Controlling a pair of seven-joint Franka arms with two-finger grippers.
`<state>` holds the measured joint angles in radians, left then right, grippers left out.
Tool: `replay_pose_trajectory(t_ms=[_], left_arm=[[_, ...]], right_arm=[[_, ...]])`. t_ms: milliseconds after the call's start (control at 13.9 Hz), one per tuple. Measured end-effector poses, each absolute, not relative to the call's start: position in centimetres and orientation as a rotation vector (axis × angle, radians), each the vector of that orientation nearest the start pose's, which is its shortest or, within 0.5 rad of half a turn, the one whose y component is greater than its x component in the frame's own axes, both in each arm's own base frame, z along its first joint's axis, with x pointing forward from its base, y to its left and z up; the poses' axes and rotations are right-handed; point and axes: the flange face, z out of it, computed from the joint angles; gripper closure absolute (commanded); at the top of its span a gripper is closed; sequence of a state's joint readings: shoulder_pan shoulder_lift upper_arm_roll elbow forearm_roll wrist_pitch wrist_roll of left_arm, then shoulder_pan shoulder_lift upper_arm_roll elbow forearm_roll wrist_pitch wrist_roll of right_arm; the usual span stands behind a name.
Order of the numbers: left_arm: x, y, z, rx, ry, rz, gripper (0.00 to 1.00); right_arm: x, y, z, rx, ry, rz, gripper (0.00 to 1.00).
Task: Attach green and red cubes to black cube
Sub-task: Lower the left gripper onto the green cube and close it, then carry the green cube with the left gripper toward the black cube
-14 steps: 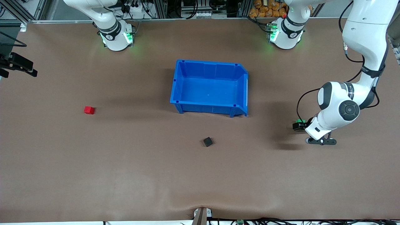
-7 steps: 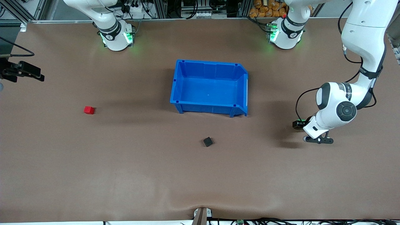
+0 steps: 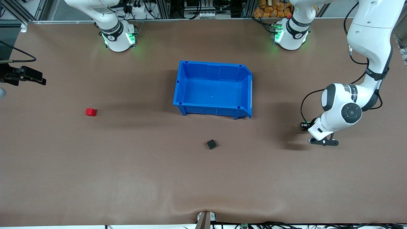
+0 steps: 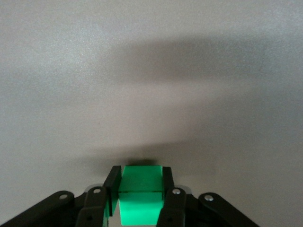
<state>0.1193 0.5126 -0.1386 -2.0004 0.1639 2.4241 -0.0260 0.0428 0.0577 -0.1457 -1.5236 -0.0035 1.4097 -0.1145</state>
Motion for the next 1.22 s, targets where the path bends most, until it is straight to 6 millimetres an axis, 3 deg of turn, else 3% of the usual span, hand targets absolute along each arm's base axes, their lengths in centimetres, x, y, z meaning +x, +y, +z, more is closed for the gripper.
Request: replay_pose_trajectory(t_ms=[72,503,862,1221], left_arm=[[59.8,-1.0,19.4,-3.099,0.165,0.124,0.93],[60.5,-0.9,20.2,-3.100,0.139,0.093,0.96],[62.7,-1.0,23.1,-3.099,-0.018,0.036,0.99],[64.2,-2.2,26.2,-3.145,-0.312,0.013,0.99]], right_arm=[[55.2,-5.5,60.1,-3.123,-0.016,0.273,0.00],[55.5,-6.0,59.3,-3.117,0.000,0.293,0.00],[55.7,-6.2,58.7,-3.115,0.008,0.309,0.00],[56.1,-6.1,57.8,-3.111,0.004,0.333,0.00]])
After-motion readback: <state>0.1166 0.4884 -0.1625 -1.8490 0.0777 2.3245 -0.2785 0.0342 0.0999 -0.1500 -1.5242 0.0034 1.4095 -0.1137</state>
